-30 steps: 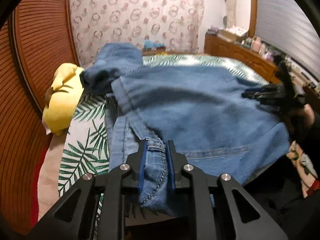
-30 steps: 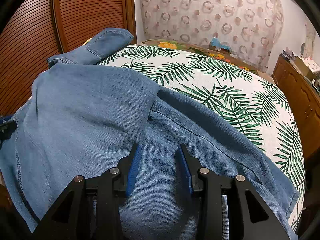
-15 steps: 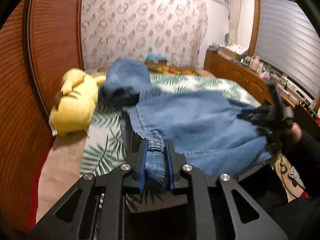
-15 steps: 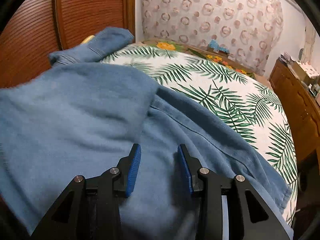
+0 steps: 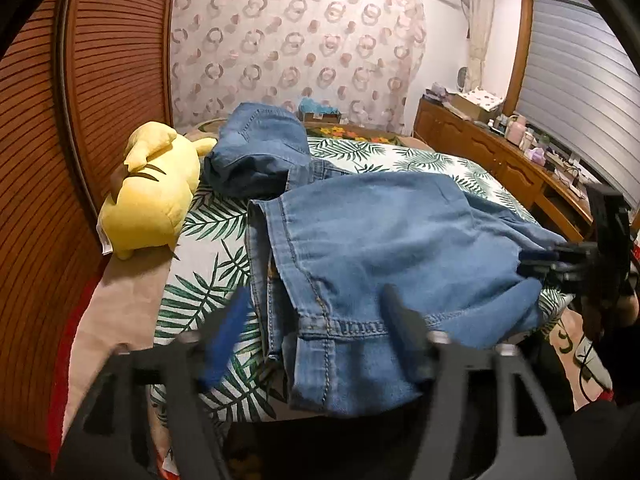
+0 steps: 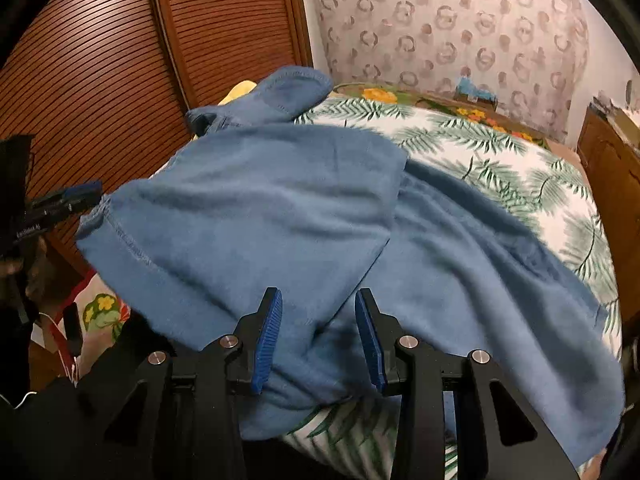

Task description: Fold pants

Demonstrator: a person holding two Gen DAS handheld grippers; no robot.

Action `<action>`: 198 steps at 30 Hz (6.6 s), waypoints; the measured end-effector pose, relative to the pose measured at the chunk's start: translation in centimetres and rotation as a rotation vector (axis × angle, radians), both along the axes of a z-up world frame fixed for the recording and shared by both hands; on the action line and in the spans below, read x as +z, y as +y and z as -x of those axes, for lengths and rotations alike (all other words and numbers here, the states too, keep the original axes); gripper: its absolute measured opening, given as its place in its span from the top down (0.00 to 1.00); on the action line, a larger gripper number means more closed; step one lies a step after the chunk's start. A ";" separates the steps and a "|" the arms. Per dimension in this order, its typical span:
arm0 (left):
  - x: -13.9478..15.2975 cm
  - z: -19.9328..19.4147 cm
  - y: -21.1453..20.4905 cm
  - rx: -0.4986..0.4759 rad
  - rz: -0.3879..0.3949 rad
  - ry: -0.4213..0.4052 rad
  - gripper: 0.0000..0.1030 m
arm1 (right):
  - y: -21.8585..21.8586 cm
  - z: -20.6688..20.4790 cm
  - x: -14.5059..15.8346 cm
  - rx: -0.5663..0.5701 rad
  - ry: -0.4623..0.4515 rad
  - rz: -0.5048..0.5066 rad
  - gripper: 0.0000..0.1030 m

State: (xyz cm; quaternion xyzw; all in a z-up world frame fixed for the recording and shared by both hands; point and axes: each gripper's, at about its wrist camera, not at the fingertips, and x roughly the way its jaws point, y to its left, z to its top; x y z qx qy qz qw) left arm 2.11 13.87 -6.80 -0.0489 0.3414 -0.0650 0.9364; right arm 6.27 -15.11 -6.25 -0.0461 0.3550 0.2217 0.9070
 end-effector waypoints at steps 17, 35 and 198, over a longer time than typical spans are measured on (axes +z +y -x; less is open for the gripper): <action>-0.3 -6.1 0.5 -0.020 -0.011 0.023 0.24 | -1.3 2.2 0.0 -0.064 -0.076 0.005 0.62; -3.6 -15.2 2.8 -0.074 0.062 0.168 0.63 | -2.4 -1.6 -2.8 -0.176 -0.067 -0.002 0.57; -0.9 -5.7 -5.9 -0.111 -0.027 -0.008 0.38 | 6.2 -0.6 6.6 0.062 -0.061 0.032 0.65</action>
